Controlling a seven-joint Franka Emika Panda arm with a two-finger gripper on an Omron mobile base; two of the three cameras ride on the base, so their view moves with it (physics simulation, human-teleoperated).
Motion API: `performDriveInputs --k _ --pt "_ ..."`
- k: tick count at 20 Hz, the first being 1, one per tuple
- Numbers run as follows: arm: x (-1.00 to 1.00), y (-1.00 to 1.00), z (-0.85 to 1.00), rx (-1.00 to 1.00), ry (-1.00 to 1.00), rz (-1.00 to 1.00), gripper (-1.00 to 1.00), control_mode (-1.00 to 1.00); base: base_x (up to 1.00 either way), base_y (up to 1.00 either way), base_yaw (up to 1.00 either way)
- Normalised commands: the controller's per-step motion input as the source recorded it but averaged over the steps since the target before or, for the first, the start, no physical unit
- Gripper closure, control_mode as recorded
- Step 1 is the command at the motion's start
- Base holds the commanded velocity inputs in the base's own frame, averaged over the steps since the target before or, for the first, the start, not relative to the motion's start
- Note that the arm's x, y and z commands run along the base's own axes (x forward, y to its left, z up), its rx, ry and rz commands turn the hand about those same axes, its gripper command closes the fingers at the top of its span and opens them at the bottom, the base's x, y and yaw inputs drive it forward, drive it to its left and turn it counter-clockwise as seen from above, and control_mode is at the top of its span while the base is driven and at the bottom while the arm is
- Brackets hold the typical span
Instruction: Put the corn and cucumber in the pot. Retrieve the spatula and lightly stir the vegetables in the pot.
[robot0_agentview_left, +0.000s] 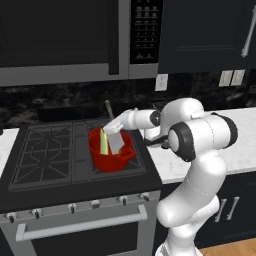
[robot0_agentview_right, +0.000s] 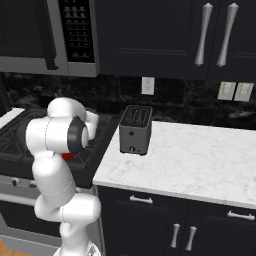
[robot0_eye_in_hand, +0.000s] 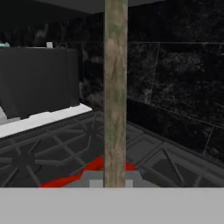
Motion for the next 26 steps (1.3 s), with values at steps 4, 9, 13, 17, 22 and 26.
performDriveInputs --k 4,9,13,17,22,26 --pt "0.24 -0.73 -0.55 0.19 0.0 0.29 1.0 -1.0 0.0 0.0 0.0" --pt "0.28 -0.77 -0.16 0.16 -0.17 0.3 1.0 -1.0 0.0 0.0 0.0" --pt "0.39 -0.66 -0.17 0.11 -0.25 0.27 1.0 -1.0 0.0 0.0 0.0" --pt "0.1 -0.4 -0.3 0.13 -0.2 0.28 1.0 -1.0 0.0 0.0 0.0" --pt "-0.16 -0.01 -0.35 0.19 -0.11 0.32 1.0 -1.0 0.0 0.0 0.0" --pt "-0.05 -0.06 0.09 0.32 -0.13 0.33 1.0 -1.0 0.0 0.0 0.0"
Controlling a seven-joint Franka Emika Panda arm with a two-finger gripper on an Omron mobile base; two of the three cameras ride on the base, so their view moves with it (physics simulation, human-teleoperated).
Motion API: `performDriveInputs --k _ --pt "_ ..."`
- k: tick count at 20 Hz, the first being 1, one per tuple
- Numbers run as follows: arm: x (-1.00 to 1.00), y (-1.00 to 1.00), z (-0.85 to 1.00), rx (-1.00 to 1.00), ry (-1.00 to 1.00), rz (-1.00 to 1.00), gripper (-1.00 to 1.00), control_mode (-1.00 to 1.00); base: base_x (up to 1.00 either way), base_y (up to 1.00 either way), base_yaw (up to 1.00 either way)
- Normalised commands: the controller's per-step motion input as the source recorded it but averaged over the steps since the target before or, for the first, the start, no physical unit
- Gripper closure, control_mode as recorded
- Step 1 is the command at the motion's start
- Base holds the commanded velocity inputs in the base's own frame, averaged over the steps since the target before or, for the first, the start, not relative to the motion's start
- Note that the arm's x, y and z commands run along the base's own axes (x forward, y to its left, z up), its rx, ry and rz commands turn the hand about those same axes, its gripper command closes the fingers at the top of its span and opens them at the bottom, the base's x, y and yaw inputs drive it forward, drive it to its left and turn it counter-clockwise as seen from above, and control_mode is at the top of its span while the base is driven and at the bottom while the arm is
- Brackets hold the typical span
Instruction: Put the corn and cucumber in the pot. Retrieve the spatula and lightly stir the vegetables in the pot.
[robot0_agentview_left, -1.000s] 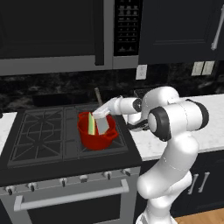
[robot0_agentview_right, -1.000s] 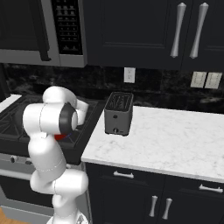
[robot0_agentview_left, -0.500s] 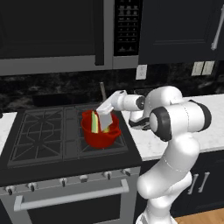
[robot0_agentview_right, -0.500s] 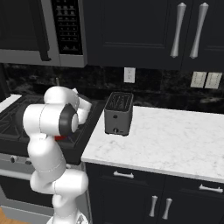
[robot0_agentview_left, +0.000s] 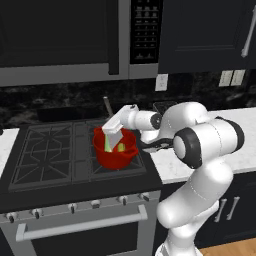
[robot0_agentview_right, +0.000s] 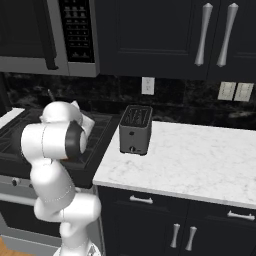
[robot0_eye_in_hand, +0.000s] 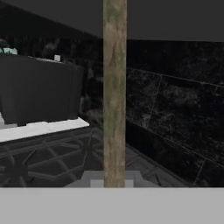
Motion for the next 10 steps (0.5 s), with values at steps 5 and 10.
performDriveInputs --k 5,10 --pt "0.0 -0.34 0.12 0.32 -0.08 0.38 1.0 -1.0 0.0 0.0 0.0" --pt "0.13 -0.44 0.0 0.29 -0.06 0.45 1.0 -1.0 0.0 0.0 0.0"
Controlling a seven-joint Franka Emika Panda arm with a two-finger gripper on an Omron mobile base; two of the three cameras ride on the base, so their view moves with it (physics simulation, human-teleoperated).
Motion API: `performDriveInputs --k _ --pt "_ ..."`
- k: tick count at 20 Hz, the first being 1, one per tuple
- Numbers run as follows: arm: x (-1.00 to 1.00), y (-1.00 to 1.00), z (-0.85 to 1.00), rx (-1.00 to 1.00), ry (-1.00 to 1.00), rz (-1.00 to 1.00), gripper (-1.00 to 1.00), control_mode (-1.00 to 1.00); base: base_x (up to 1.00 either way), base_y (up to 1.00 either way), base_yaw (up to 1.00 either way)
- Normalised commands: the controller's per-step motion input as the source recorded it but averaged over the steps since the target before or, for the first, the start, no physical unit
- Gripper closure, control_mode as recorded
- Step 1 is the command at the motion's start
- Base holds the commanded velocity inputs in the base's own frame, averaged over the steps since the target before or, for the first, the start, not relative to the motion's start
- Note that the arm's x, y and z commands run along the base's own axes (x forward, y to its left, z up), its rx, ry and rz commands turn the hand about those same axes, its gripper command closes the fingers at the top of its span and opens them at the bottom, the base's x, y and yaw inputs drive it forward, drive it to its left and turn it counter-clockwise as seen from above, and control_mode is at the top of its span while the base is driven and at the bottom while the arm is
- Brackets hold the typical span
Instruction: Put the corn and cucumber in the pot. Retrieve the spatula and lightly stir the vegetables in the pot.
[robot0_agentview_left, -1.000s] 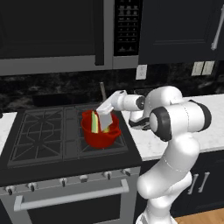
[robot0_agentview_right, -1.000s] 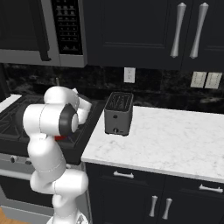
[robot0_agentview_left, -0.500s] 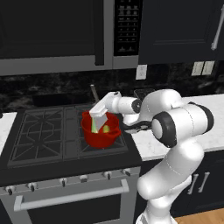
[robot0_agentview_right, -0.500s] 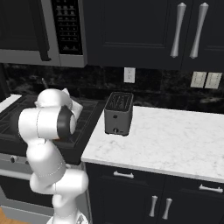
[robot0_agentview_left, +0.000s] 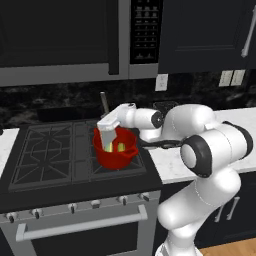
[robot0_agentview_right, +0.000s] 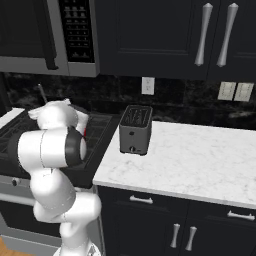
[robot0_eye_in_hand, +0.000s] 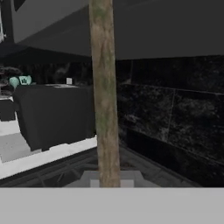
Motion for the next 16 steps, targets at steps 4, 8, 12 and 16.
performDriveInputs --k 4,8,12,16 --pt "0.66 -0.51 -0.02 0.22 -0.15 0.5 1.0 -1.0 0.0 0.0 0.0" --pt "0.9 -0.5 -0.15 0.19 -0.13 0.53 1.0 -1.0 0.0 0.0 0.0" --pt "0.83 -0.45 -0.47 0.16 -0.07 0.53 1.0 -1.0 0.0 0.0 0.0" --pt "0.77 -0.57 -0.52 0.19 -0.05 0.54 1.0 -1.0 0.0 0.0 0.0"
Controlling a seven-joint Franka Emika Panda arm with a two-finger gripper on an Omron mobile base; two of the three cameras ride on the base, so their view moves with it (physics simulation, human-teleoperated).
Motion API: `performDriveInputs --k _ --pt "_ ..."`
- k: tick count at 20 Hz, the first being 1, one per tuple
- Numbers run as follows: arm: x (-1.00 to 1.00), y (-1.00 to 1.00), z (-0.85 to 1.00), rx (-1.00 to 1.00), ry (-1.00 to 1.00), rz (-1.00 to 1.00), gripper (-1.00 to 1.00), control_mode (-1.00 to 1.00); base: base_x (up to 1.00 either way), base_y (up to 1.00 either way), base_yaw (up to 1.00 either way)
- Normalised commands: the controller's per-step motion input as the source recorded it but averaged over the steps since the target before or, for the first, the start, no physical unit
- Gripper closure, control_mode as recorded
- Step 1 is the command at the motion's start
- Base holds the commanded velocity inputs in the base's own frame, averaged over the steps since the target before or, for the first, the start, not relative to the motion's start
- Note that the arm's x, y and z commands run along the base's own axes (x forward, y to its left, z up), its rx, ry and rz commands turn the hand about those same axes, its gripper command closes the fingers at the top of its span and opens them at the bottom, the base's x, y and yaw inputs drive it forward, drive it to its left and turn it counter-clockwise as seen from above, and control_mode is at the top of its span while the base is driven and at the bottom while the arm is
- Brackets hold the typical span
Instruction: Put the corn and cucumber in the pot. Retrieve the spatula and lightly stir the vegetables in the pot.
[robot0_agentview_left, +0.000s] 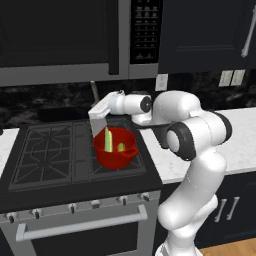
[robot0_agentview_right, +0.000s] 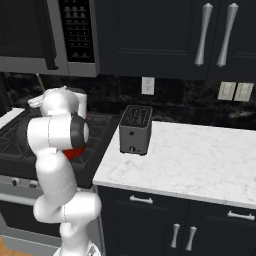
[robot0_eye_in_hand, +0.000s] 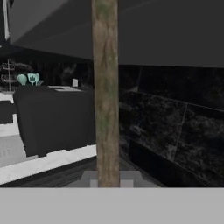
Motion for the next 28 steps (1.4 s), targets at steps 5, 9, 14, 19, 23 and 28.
performDriveInputs --k 5,9,14,19,23,28 --pt "0.64 -0.69 -0.48 0.22 -0.04 0.58 1.0 -1.0 0.0 0.0 0.0" --pt "0.56 -0.67 -0.52 0.24 0.0 0.58 1.0 -1.0 0.0 0.0 0.0" --pt "0.65 -0.72 -0.43 0.26 0.0 0.53 1.0 -1.0 0.0 0.0 0.0" --pt "0.8 -0.81 -0.28 0.28 0.0 0.46 1.0 -1.0 0.0 0.0 0.0" --pt "0.72 -0.95 -0.32 0.26 0.0 0.41 1.0 -1.0 0.0 0.0 0.0" --pt "0.48 -1.0 -0.24 0.26 0.0 0.39 1.0 -1.0 0.0 0.0 0.0"
